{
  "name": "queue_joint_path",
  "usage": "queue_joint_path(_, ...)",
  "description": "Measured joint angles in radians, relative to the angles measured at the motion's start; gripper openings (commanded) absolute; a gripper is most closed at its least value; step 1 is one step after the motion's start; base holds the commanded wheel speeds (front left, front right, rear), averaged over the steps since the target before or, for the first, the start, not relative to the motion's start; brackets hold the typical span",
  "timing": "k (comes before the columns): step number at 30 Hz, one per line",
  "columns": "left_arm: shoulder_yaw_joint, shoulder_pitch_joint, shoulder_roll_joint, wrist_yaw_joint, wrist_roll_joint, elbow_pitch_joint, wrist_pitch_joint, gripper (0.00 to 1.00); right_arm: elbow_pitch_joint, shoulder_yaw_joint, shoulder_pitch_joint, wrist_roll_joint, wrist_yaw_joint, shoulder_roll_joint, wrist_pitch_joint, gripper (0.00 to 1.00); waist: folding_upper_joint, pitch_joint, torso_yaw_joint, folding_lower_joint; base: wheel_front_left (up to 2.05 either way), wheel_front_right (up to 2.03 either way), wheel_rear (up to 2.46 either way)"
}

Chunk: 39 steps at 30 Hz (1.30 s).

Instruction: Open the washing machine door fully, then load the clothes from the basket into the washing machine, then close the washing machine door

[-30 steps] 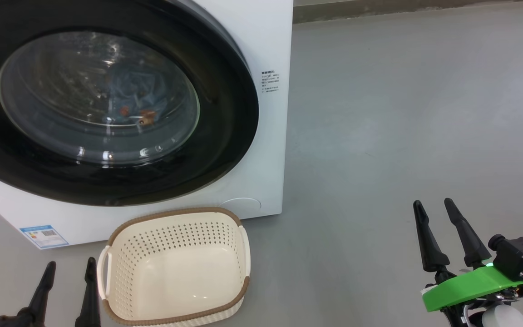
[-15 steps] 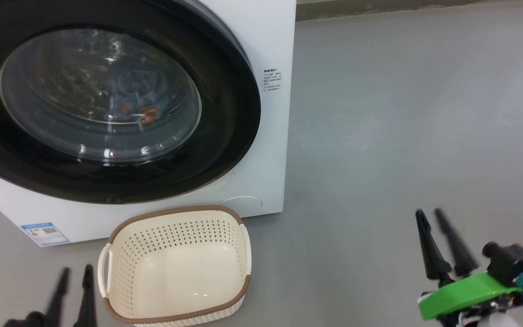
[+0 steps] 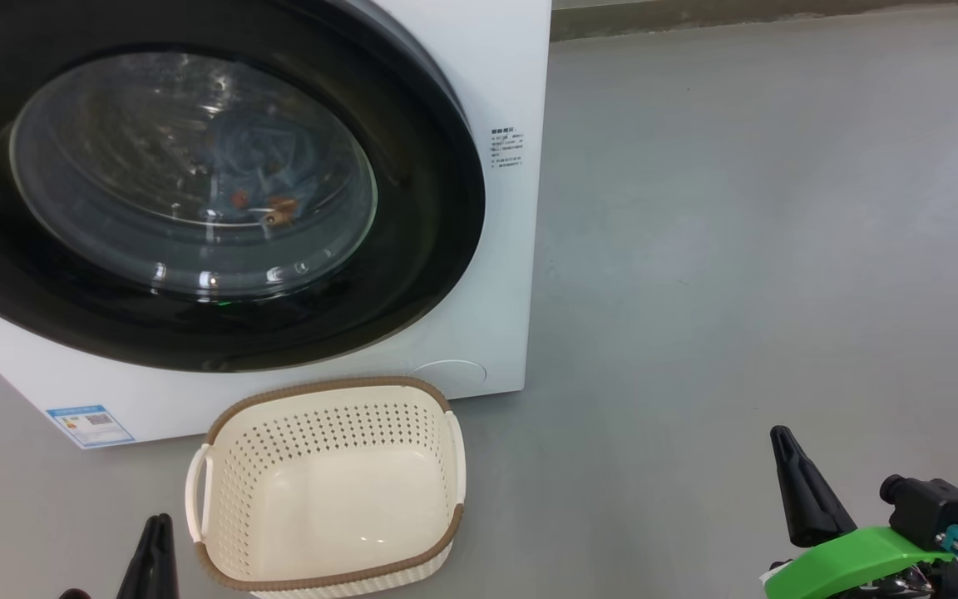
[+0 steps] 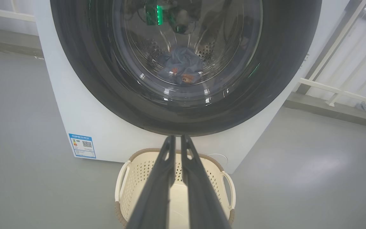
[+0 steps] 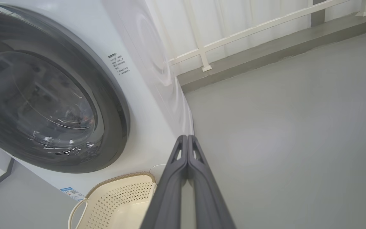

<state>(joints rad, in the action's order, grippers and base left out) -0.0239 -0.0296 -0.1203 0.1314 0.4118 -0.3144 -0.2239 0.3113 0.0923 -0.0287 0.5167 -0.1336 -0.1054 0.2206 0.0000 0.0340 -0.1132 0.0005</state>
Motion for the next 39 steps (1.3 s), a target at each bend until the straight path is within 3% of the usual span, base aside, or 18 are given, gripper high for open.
queue_joint_path(39, -0.017, 0.017, 0.024, 0.000, 0.402, 0.005, 0.114, 0.00, -0.010, -0.062, -0.003, 0.376, 0.000, 0.009, -0.098, 0.00, 0.0000, -0.011, 0.038, -0.0004, 0.00, 0.00, 0.00)
